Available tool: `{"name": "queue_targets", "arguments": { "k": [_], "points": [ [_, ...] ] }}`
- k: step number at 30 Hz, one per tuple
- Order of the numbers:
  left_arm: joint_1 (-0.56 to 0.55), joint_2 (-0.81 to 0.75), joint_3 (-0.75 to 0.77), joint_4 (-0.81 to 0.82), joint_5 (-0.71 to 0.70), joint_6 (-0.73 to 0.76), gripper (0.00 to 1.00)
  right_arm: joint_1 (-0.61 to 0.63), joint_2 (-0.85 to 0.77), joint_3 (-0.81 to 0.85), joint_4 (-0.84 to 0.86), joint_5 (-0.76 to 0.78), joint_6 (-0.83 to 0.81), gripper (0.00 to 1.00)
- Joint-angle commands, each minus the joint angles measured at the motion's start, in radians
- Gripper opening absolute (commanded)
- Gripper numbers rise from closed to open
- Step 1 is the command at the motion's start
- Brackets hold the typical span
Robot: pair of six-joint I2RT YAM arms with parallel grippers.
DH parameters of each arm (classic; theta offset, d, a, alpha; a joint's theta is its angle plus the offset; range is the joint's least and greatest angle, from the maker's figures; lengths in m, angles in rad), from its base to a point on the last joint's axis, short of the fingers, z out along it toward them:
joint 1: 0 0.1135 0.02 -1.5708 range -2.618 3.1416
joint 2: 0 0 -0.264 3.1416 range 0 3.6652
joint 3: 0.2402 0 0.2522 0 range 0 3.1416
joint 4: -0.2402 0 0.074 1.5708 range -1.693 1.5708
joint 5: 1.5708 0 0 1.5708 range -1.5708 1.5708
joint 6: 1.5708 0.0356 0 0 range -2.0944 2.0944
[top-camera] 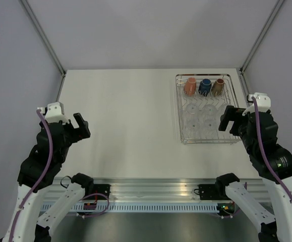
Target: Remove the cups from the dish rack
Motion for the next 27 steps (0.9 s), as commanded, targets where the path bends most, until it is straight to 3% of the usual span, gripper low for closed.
{"name": "queue_targets", "arguments": {
  "k": [1, 10, 15, 27],
  "points": [
    [-0.004, 0.032, 0.002, 0.03, -0.016, -0.034, 0.99, 0.006, 0.008, 0.006, 0.055, -0.003, -0.001, 0.98],
    [-0.003, 0.05, -0.008, 0.04, 0.0, -0.057, 0.99, 0.006, 0.17, -0.049, 0.199, -0.179, 0.074, 0.98],
    [-0.004, 0.073, -0.03, 0.06, 0.052, -0.04, 0.99, 0.006, 0.345, -0.054, 0.3, -0.307, 0.077, 0.98],
    [-0.004, 0.064, -0.099, 0.081, 0.06, -0.026, 0.99, 0.021, 0.743, 0.046, 0.339, -0.154, 0.071, 0.94]
  ]
}}
